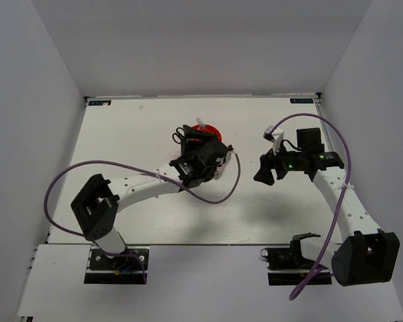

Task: Sort the stationery into containers
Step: Place the stationery in the storage box, then pick up the stationery from the center of the board.

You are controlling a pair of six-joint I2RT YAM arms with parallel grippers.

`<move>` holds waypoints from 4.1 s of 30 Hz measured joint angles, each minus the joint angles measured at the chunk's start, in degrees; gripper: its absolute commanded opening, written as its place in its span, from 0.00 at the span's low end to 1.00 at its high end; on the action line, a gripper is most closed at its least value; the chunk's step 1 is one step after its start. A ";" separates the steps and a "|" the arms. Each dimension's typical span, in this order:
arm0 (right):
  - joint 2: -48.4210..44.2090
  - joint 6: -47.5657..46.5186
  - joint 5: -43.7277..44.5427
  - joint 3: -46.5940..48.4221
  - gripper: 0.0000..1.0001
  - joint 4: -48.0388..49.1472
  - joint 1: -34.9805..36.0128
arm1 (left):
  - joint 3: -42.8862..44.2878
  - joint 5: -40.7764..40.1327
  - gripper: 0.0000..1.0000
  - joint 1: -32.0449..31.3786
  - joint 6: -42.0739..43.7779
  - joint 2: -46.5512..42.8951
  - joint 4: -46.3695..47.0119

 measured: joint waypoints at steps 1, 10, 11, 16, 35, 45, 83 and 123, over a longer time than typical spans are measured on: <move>0.02 -0.20 -0.13 0.00 0.78 0.00 0.00 | 2.12 -0.15 0.76 0.02 -4.22 -1.03 -3.78; 0.35 -13.14 -9.29 -1.53 0.79 -0.35 0.07 | 13.11 10.47 1.00 6.21 -53.94 -13.40 -41.86; 0.35 -18.58 -11.17 -2.34 0.82 -1.16 0.09 | 11.80 13.51 1.00 7.67 -58.14 -15.72 -43.85; 2.21 -54.25 -15.02 -5.20 0.82 -8.79 0.42 | -4.24 26.97 0.89 13.00 -70.99 -30.77 -46.95; 29.94 -87.10 -3.93 8.46 0.58 -3.74 13.53 | -33.07 51.28 0.72 33.51 -81.70 -55.25 -36.52; 32.89 -83.89 9.57 8.59 0.66 9.03 23.47 | -33.07 55.04 0.76 34.32 -82.84 -55.15 -34.64; 37.00 -84.59 20.92 11.74 0.65 2.45 28.20 | -33.07 55.58 0.77 34.47 -82.97 -54.84 -34.62; 31.91 -62.62 8.07 18.56 0.00 -8.00 27.12 | -33.07 55.36 0.78 34.47 -82.99 -55.21 -34.62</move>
